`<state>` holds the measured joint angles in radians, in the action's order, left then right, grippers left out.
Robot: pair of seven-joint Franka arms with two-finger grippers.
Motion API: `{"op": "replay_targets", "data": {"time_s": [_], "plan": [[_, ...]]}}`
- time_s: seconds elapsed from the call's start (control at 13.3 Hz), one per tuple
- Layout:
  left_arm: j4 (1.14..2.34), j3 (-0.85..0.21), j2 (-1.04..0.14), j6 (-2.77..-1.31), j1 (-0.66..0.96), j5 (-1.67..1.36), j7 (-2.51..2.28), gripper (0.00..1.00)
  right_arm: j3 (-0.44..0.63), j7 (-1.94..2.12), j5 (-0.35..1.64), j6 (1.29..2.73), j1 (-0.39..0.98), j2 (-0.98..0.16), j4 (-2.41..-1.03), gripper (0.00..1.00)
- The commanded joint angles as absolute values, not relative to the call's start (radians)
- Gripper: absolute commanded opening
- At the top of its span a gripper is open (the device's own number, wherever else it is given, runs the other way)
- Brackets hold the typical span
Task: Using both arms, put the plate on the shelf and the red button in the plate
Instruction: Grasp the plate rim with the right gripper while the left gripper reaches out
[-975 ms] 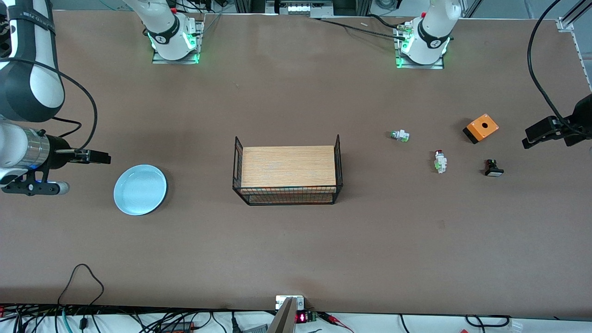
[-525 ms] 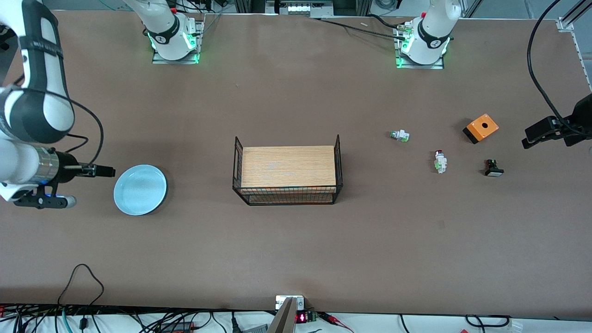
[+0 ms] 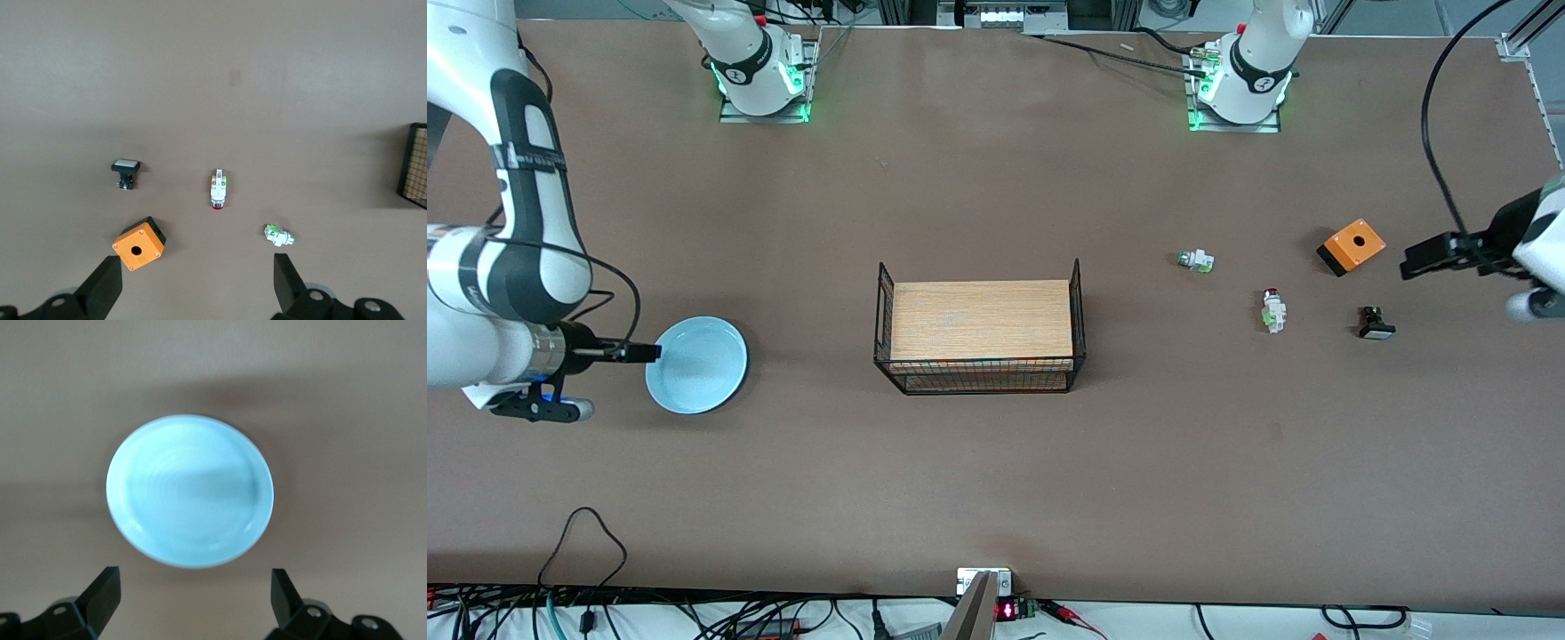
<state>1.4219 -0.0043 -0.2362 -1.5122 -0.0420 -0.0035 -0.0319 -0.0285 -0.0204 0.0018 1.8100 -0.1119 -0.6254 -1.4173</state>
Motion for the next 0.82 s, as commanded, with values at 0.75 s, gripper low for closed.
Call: {"op": "replay_targets", "data": {"time_s": [0.75], "plan": [[1.575, -0.012, -0.405, -1.685, -0.038, -0.035, -0.008, 1.00, -0.034, 0.109, 0.008, 2.034, -0.149, -0.828, -1.396, 0.97]]}}
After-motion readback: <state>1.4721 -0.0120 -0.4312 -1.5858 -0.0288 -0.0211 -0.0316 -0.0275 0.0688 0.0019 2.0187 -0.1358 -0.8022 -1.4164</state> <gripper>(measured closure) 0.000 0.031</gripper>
